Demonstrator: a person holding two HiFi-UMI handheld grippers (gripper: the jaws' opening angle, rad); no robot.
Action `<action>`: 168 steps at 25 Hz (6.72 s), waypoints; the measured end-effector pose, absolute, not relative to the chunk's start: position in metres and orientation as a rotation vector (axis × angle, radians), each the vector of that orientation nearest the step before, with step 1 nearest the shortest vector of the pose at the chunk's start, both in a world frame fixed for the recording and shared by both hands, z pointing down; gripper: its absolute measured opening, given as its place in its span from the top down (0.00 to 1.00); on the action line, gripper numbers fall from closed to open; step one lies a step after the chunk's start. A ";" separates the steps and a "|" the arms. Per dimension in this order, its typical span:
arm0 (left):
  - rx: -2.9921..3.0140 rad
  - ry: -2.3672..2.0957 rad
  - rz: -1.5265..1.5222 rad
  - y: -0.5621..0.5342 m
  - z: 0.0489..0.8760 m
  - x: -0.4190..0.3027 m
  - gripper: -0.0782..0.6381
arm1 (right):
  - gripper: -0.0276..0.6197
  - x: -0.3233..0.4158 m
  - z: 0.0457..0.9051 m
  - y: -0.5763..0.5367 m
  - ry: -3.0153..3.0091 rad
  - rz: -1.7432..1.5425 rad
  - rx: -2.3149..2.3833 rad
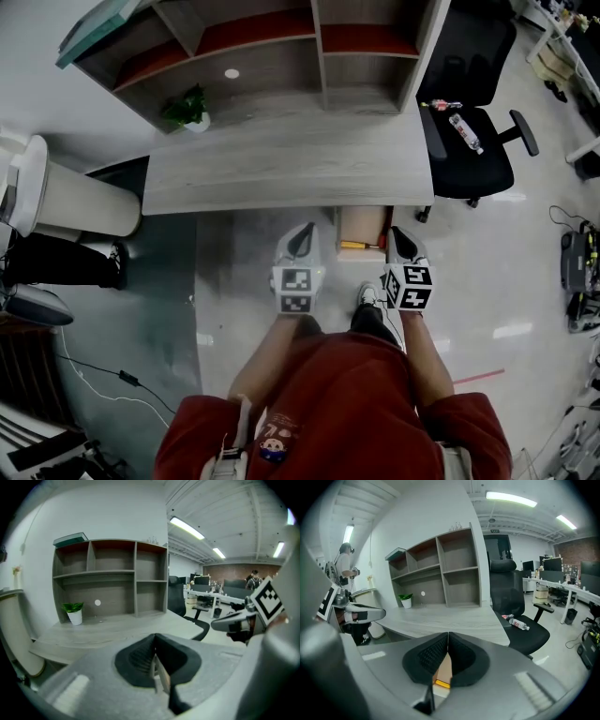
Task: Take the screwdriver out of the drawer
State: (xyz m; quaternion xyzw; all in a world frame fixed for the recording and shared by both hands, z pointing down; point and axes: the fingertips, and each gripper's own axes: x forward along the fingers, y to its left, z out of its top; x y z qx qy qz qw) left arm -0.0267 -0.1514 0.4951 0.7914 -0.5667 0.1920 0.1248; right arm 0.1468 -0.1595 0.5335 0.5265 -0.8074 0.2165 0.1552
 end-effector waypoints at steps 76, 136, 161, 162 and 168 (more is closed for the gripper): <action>1.851 -1.536 0.684 -0.093 0.824 -0.097 0.90 | 0.85 0.022 0.924 -0.150 -1.826 -0.197 -0.020; 2.113 -1.454 0.741 -0.083 0.637 -0.048 0.90 | 0.86 0.073 0.708 -0.121 -2.058 0.427 0.617; 2.347 -1.439 0.652 -0.096 0.493 -0.002 0.90 | 0.86 0.173 0.523 -0.100 -2.181 0.950 1.432; 2.351 -1.449 0.646 -0.097 0.488 -0.004 0.90 | 0.86 0.172 0.517 -0.102 -2.188 0.940 1.441; 2.364 -1.540 0.600 -0.101 0.458 -0.020 0.90 | 0.85 0.160 0.477 -0.112 -2.267 0.851 1.474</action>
